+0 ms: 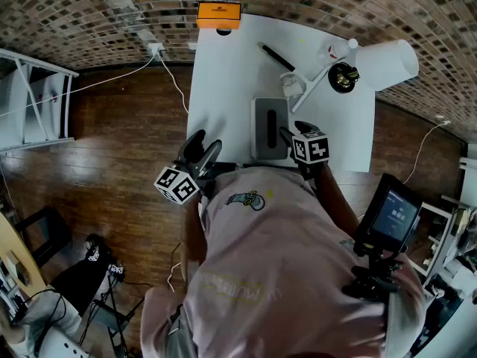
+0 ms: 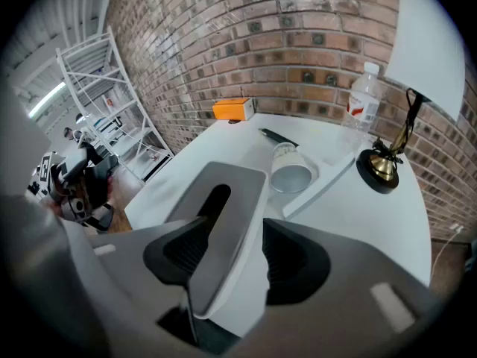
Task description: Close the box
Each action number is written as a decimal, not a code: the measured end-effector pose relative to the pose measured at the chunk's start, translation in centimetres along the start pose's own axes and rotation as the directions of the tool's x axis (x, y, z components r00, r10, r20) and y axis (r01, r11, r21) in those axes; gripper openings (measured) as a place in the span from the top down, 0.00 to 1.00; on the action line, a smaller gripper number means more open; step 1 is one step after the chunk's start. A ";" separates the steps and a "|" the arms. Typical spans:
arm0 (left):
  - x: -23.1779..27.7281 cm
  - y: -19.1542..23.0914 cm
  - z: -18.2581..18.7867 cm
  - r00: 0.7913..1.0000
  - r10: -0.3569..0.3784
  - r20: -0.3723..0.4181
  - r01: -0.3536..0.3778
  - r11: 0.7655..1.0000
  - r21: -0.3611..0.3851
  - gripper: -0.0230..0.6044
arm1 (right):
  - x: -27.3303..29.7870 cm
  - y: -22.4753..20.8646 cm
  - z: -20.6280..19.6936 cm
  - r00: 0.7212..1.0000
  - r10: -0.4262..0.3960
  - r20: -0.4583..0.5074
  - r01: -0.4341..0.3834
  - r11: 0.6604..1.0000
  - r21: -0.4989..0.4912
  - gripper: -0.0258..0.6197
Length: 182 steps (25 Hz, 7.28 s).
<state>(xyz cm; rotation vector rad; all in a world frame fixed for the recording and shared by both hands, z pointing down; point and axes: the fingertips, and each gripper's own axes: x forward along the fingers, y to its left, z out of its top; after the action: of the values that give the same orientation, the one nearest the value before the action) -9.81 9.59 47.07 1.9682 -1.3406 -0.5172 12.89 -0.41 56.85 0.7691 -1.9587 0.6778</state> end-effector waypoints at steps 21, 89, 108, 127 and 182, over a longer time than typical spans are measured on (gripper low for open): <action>-9.5 11.3 -0.9 0.988 0.139 0.065 -0.129 0.982 -0.136 0.51 | 6.7 0.3 -2.8 0.915 -0.244 -0.321 0.277 0.959 0.060 0.57; 12.8 3.5 -11.7 0.969 -0.246 -0.026 0.170 0.740 -0.650 0.64 | 4.0 2.7 -2.3 0.708 0.535 0.462 -0.706 0.567 0.424 0.51; 13.3 4.8 -11.4 0.981 -0.114 0.156 0.193 0.609 -0.770 0.71 | 4.6 2.0 -2.4 0.702 0.535 0.470 -0.712 0.514 0.479 0.49; 14.3 -0.4 -9.5 0.977 -0.211 -0.041 0.141 0.770 -0.622 0.93 | 5.3 -0.4 -1.2 0.872 0.322 0.369 -0.450 0.823 0.347 0.59; 16.0 -1.2 -9.9 0.789 0.467 -0.399 -0.210 0.815 0.539 0.90 | -2.5 -2.0 6.2 0.782 0.220 0.583 -0.036 0.950 -0.310 0.43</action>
<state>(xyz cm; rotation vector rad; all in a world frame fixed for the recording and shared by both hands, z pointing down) 3.64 -1.73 53.83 1.9409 -1.5027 0.5513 12.02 -5.56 52.19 0.7317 -2.6552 0.2066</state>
